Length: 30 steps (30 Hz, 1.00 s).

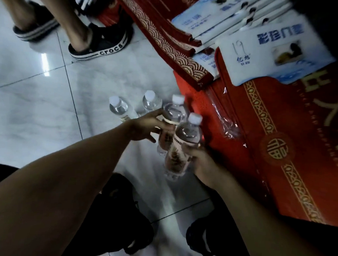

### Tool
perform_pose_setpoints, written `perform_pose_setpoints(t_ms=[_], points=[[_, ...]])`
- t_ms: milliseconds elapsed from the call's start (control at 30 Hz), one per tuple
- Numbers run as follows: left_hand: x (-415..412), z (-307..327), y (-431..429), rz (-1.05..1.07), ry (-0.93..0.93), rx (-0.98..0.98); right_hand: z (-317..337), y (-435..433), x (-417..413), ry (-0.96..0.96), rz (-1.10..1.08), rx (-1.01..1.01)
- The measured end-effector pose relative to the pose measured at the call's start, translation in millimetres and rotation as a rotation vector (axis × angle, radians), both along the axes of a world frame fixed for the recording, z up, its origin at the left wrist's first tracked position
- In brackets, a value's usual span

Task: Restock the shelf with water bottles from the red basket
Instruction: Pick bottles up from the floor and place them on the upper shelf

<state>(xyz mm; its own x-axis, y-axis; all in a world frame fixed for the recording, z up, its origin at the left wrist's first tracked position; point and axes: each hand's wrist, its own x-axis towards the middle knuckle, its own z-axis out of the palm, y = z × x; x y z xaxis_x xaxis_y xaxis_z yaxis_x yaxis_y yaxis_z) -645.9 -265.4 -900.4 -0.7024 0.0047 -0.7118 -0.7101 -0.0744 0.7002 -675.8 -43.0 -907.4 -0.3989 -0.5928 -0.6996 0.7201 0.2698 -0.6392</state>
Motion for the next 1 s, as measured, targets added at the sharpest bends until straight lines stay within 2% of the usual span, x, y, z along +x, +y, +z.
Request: perform_pose_setpoints(t_ms=[133,300,467,700,867,1000], points=[[18.1,37.2,-0.6,0.121,0.064,0.154,47.1,-8.1,-8.1,-0.019,-0.080,-0.051],[25.0,108.0,10.2,0.047,0.196,0.160,110.4,0.9,-6.2,0.082,-0.122,-0.135],[38.8,190.4,28.0,-0.053,0.392,0.095,197.7,19.9,8.5,0.342,-0.153,-0.203],[51.8,337.6,79.0,-0.056,0.688,-0.031,341.1,73.6,43.3,0.682,-0.331,-0.344],[50.9,434.8,129.2,-0.038,0.961,0.025,451.5,122.8,72.4,0.909,-0.439,-0.322],[38.4,502.5,168.0,-0.129,1.102,0.121,517.9,156.1,89.3,1.083,-0.558,-0.253]])
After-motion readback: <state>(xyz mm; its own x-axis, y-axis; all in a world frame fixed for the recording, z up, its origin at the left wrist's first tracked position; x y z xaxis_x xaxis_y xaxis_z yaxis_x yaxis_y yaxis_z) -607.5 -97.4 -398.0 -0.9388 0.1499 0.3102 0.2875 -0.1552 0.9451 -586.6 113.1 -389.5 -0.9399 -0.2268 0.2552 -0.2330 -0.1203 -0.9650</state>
